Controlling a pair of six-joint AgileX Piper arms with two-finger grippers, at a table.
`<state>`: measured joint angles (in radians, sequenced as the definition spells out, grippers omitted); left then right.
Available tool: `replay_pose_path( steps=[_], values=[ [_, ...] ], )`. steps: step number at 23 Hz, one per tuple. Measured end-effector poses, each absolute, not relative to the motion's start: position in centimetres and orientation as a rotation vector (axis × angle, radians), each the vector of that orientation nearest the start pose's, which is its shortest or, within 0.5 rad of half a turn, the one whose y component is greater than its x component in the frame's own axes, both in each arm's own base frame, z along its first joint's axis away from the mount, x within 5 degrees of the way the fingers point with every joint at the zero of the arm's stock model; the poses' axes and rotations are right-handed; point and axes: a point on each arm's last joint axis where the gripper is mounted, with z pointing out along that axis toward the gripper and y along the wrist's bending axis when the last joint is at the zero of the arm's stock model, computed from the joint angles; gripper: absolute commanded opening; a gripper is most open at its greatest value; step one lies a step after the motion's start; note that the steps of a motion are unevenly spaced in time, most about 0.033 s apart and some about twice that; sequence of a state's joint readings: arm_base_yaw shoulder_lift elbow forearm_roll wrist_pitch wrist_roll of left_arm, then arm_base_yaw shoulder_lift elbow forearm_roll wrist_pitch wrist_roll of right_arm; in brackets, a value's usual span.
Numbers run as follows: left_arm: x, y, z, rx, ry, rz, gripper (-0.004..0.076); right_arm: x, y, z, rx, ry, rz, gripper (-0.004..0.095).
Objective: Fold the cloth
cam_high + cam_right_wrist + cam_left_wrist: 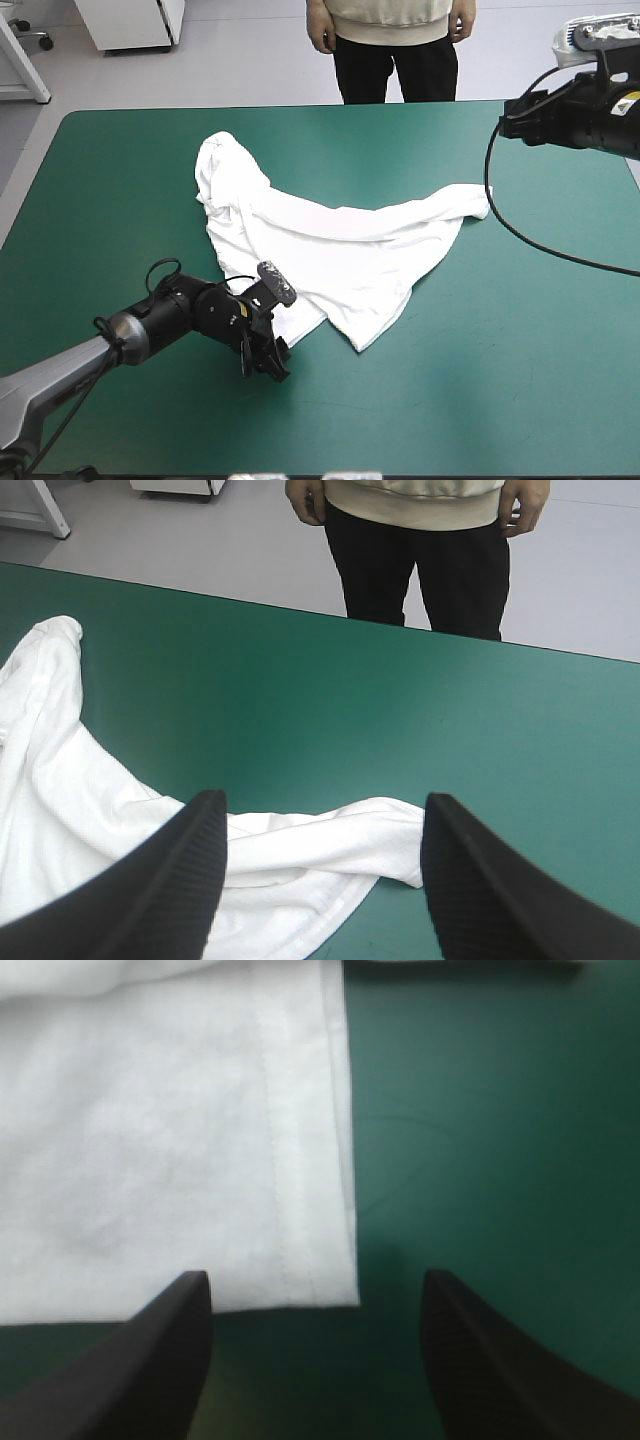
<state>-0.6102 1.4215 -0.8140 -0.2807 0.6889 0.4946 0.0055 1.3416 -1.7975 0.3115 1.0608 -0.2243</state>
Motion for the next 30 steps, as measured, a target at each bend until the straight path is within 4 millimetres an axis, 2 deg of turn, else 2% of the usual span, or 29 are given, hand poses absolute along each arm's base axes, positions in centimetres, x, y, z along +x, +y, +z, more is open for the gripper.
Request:
replay_pose_path(
  steps=[4,6,7,8,9,11,14,18,19,20,21,26,30],
  values=[
    [21.2,-16.6,20.5,1.234,2.509,-0.305,0.0440,25.3,2.6,51.2,-0.245,2.053,0.241,0.0536],
    [21.7,-17.0,20.0,1.226,2.502,-0.297,0.0399,25.3,2.5,51.2,-0.248,2.062,0.234,0.0536],
    [21.8,-17.0,20.0,1.225,2.502,-0.298,0.0272,25.3,2.5,51.1,-0.249,2.064,0.229,0.0536],
    [21.9,-17.1,19.9,1.234,2.510,-0.295,0.0200,25.3,2.4,51.1,-0.250,2.069,0.214,0.0536],
    [21.9,-17.0,19.8,1.242,2.510,-0.286,0.0001,25.3,2.3,51.1,-0.250,2.073,0.203,0.0536],
    [22.2,-16.8,19.8,1.256,2.497,-0.253,-0.0009,25.4,2.2,50.8,-0.253,2.097,0.177,0.0536],
    [22.4,-16.8,19.8,1.213,2.520,-0.251,-0.0009,27.6,2.1,48.8,-0.258,2.203,0.179,0.0537],
    [22.4,-16.8,19.8,1.162,2.545,-0.261,-0.0009,32.5,2.1,44.3,-0.254,2.356,0.201,0.0537],
    [22.4,-16.8,19.8,1.150,2.550,-0.263,-0.0009,34.3,2.1,42.3,-0.248,2.419,0.206,0.0536],
    [22.4,-16.8,19.8,1.143,2.552,-0.264,-0.0009,35.2,2.1,41.2,-0.244,2.453,0.205,0.0536],
    [22.4,-16.8,19.8,1.136,2.555,-0.265,-0.0009,36.8,2.0,39.2,-0.237,2.510,0.207,0.0536],
    [22.4,-16.8,19.8,1.124,2.561,-0.268,-0.0009,40.3,1.9,34.4,-0.215,2.600,0.208,0.0536],
    [22.4,-16.8,19.8,1.122,2.562,-0.268,-0.0009,42.3,1.6,30.9,-0.211,2.662,0.168,0.0536]
  ],
)
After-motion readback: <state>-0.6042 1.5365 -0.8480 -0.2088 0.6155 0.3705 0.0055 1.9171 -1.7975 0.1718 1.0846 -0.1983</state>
